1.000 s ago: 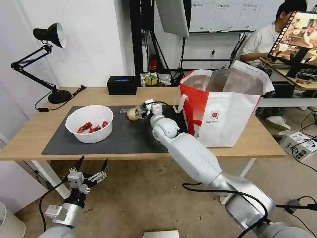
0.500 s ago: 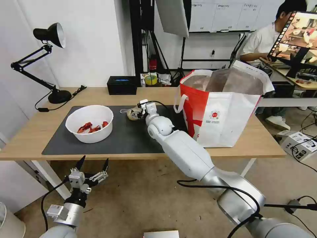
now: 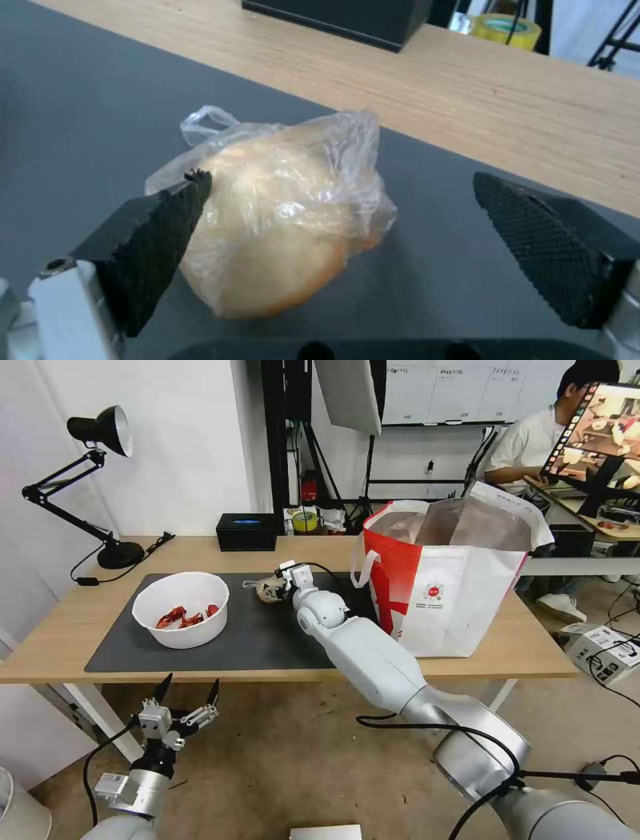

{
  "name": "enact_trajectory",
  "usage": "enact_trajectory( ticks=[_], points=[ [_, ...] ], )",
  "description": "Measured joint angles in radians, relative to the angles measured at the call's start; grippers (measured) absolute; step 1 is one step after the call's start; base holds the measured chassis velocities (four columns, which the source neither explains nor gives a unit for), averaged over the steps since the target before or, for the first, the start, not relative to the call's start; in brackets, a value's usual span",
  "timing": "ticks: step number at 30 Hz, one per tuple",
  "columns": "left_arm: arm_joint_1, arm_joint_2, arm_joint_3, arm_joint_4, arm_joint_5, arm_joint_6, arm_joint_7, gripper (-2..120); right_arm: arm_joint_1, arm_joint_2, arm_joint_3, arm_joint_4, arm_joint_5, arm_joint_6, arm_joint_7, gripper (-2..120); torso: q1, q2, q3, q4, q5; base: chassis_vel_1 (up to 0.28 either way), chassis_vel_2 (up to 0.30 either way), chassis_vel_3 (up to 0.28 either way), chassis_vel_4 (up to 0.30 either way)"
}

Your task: Pick up the trash from the table and place it into the takeout bag.

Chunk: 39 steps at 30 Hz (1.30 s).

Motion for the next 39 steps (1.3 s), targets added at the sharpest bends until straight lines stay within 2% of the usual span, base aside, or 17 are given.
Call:
enact_trajectory(
  ticks=[17,39],
  points=[
    [0.002,-0.002,0.0,-0.003,0.001,-0.005,0.001,100,0.023,0.0,-0.035,-0.04,0.043,0.019,-0.087,100,0.0,0.0,0.0,0.0,0.0,0.0,0.0,0.0,0.0],
    [0.003,-0.015,0.0,-0.006,0.001,-0.008,0.002,100,0.031,0.001,-0.065,-0.058,0.046,0.001,-0.101,100,0.0,0.0,0.0,0.0001,0.0,0.0,0.0,0.0,0.0]
  ],
)
